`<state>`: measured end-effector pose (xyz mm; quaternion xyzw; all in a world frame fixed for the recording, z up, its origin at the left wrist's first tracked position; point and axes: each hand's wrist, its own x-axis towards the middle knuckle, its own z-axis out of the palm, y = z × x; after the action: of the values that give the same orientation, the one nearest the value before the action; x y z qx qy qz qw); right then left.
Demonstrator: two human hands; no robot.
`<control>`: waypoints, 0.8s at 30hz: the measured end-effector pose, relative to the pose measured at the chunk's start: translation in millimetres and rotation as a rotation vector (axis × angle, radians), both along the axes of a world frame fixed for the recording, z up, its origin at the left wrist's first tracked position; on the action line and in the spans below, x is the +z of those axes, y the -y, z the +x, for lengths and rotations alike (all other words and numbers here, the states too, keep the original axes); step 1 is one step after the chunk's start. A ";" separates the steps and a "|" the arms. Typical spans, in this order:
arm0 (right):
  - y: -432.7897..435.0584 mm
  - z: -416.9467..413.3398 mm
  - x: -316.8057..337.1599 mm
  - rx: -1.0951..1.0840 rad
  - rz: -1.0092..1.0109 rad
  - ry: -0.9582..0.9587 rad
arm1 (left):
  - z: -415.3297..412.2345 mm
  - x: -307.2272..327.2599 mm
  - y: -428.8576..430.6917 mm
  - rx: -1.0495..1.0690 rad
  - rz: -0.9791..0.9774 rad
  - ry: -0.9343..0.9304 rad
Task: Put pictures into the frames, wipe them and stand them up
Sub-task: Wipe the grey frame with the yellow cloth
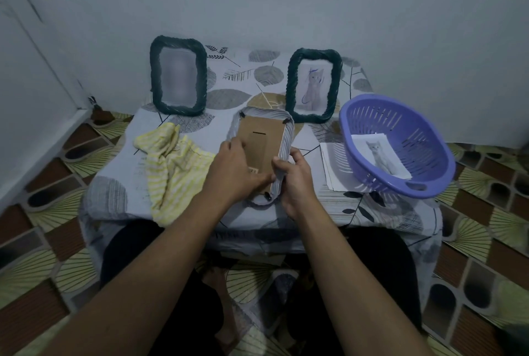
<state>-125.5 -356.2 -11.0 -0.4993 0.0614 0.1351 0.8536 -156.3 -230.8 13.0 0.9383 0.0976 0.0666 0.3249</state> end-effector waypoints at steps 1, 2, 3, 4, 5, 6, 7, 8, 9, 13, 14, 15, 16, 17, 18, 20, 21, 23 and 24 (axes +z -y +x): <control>0.2 0.4 -1.7 -0.006 -0.005 0.002 | 1.0 2.7 0.0 0.002 0.017 -0.011; 0.6 0.9 -2.8 -0.012 -0.008 0.005 | 2.6 5.2 -0.6 0.003 0.036 -0.018; 1.2 1.3 -4.2 -0.015 -0.017 0.013 | 4.0 8.3 -1.2 0.003 0.053 -0.025; 2.1 1.4 -4.7 -0.017 -0.020 0.017 | 5.5 11.3 -2.0 0.002 0.070 -0.033; 3.4 1.6 -5.0 -0.016 -0.030 0.021 | 6.7 14.7 -2.7 0.000 0.085 -0.047; 4.7 1.8 -5.1 -0.017 -0.046 0.031 | 7.7 18.6 -3.5 -0.005 0.095 -0.058; 6.1 2.3 -5.4 -0.016 -0.073 0.053 | 8.4 23.0 -4.3 -0.011 0.098 -0.074; 7.1 2.4 -5.5 -0.018 -0.101 0.076 | 9.2 27.7 -5.1 -0.015 0.099 -0.089; 8.0 2.2 -5.3 -0.019 -0.129 0.100 | 9.6 33.8 -5.8 -0.017 0.101 -0.104; 14.4 3.8 -3.2 -0.034 -0.150 0.179 | 10.9 59.1 -8.9 -0.036 0.069 -0.099; 15.7 4.4 -1.9 -0.039 -0.152 0.198 | 10.4 64.2 -9.5 -0.045 0.063 -0.096; 16.7 4.5 0.2 -0.037 -0.148 0.213 | 9.7 68.4 -9.6 -0.052 0.057 -0.095; 17.8 5.3 0.8 -0.039 -0.138 0.221 | 9.1 71.7 -9.5 -0.055 0.045 -0.091; 19.2 6.6 0.9 -0.032 -0.116 0.218 | 9.1 73.2 -9.9 -0.057 0.026 -0.081; 20.3 6.5 1.4 -0.012 -0.071 0.203 | 8.7 74.1 -10.3 -0.059 0.007 -0.069; 23.0 4.0 0.4 0.032 0.090 0.127 | 7.7 73.7 -12.0 -0.066 -0.043 -0.061; 25.0 3.1 -2.3 0.034 0.167 0.069 | 7.6 72.7 -13.2 -0.072 -0.091 -0.063; 28.8 3.6 -4.9 0.002 0.252 -0.025 | 5.5 70.8 -14.5 -0.078 -0.241 -0.080; 30.2 4.8 -6.9 -0.004 0.234 -0.055 | 3.5 70.9 -14.2 -0.089 -0.309 -0.098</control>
<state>-120.7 -386.4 -17.9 -0.3924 0.0694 0.1534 0.9042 -152.8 -216.5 83.9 0.8827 0.0807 -0.0097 0.4629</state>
